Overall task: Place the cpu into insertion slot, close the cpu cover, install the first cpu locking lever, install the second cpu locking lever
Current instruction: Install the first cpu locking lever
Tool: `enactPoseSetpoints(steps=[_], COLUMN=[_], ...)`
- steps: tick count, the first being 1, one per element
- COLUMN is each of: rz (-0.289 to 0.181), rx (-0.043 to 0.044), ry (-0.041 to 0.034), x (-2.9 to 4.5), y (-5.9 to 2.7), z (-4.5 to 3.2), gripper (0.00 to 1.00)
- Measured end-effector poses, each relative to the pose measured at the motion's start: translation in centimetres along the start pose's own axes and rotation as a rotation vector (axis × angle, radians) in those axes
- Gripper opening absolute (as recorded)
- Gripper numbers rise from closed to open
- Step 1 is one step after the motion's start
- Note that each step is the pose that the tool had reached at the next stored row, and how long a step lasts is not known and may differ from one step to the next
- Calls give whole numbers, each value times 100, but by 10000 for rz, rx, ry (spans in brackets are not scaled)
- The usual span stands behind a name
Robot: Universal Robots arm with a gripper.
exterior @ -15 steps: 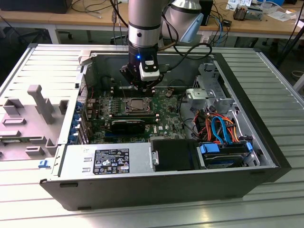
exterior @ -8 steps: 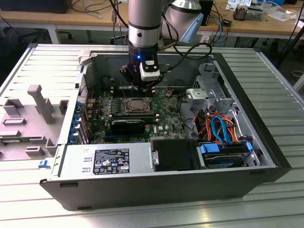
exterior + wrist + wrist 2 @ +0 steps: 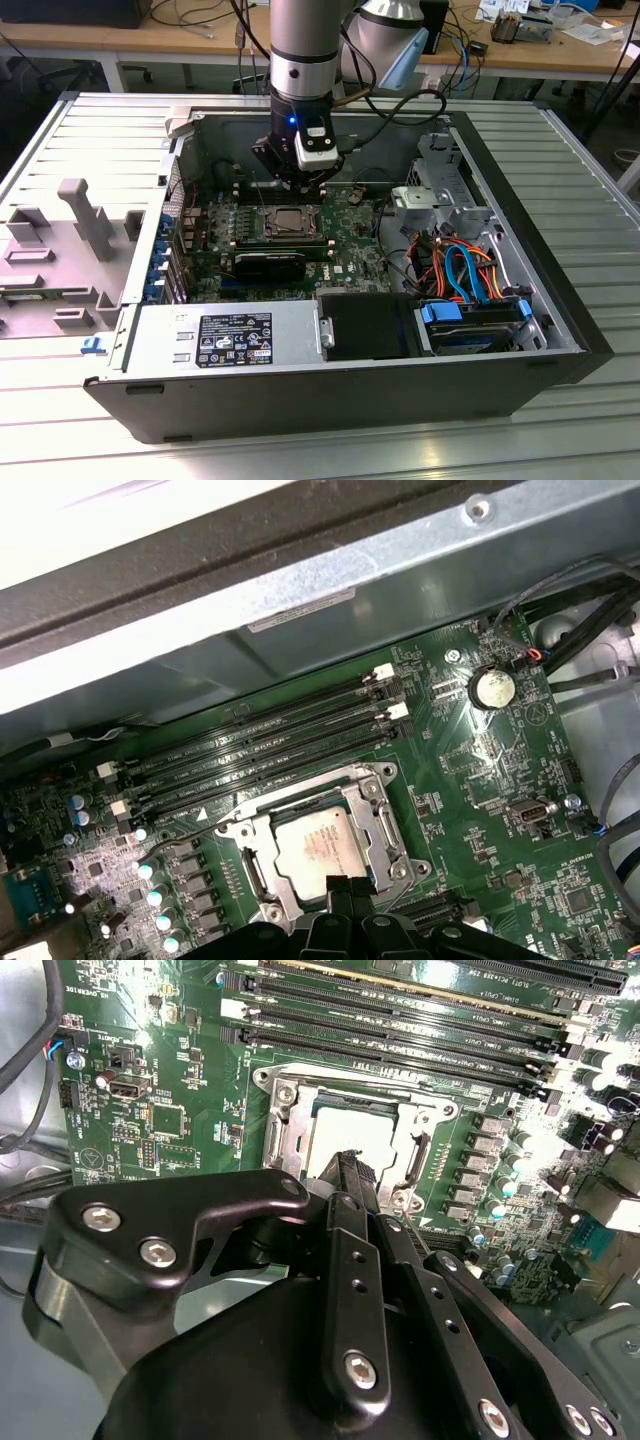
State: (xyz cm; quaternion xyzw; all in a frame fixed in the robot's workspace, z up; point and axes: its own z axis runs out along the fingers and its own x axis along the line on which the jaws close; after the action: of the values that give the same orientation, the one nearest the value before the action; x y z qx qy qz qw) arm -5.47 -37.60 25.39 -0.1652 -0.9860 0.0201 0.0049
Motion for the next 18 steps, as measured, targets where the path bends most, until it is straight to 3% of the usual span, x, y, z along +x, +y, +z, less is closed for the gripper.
enactPoseSetpoints(steps=[18], rz=[-315], rx=[1], ry=[-13], x=[0], y=[0], z=[0], gripper=[11])
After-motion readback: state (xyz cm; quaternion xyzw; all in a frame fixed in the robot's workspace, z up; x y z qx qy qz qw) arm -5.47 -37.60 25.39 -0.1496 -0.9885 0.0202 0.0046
